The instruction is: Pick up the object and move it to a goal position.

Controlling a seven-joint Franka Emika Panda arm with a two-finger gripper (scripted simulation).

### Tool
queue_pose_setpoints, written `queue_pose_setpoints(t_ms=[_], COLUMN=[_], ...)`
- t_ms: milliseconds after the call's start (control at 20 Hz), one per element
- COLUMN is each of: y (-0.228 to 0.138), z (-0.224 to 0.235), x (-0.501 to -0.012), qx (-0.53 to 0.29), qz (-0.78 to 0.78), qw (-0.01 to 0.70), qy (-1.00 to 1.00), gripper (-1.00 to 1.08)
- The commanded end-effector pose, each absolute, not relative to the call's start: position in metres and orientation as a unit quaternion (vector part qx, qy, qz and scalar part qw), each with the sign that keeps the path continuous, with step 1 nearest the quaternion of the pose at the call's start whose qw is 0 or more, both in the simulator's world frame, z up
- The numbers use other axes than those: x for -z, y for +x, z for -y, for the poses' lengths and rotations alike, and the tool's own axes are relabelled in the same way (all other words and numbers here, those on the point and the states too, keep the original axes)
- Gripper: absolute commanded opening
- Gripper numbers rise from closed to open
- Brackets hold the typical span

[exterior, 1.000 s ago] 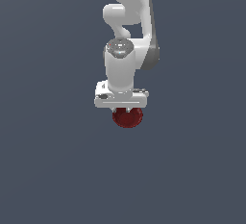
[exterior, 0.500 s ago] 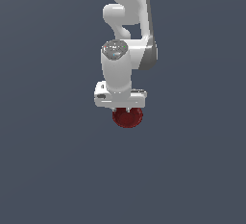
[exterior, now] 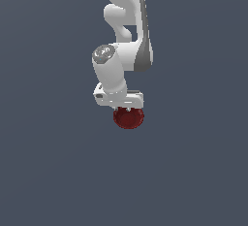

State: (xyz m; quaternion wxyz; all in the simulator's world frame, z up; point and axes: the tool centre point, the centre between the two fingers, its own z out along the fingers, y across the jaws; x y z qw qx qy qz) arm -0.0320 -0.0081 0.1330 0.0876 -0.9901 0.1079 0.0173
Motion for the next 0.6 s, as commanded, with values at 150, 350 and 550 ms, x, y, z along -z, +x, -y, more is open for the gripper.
queue_pose_setpoints(t_ms=[150,350,550], y=[-0.047,-0.058,-0.069], z=[0.009,0.011,0.013], x=[-0.121,-0.113,-0.105], qx=[-0.024,-0.028,-0.032], qz=[-0.167,-0.211,-0.256], qw=[0.129,0.156,0.181], qy=[-0.977,-0.965,-0.949], gripper=[0.28,0.28,0.28])
